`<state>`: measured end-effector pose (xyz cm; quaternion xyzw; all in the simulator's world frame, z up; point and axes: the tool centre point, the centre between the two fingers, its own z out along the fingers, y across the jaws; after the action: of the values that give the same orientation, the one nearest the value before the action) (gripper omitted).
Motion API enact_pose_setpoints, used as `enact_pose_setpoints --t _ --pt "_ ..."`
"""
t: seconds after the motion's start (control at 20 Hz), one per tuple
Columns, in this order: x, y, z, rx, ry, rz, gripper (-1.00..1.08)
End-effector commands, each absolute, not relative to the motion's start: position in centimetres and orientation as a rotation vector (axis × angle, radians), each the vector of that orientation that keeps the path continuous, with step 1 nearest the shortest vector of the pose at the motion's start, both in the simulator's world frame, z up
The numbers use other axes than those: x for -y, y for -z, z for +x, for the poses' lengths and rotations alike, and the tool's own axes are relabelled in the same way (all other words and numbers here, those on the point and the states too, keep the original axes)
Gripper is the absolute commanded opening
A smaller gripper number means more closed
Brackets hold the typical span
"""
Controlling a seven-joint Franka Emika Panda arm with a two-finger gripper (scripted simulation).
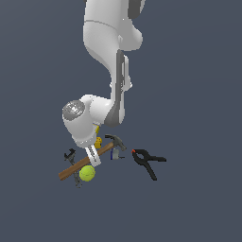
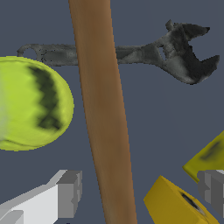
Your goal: Pick up a designated object from a clutter of objects.
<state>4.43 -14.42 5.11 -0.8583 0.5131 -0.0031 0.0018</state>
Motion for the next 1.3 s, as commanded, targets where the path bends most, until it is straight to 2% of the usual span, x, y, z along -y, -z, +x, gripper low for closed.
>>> enact_pose_setpoints --t 0.0,0.35,0.4,0.85,0.9,1.25 --pt "14.4 -3.5 4.1 -1.616 -0.001 -2.694 1.00" --pt "14.5 -2.0 4.2 -1.617 -0.001 -2.693 1.00" --pt "14.5 -2.0 4.2 -1.617 -0.001 -2.693 -1.00" --pt "14.5 -2.0 4.2 -1.617 -0.001 -2.693 -1.00" --pt "14.4 -3.8 5.7 -1.601 0.056 -2.682 -1.00" --pt "14.7 -5.3 5.6 -1.602 0.054 -2.682 -1.00"
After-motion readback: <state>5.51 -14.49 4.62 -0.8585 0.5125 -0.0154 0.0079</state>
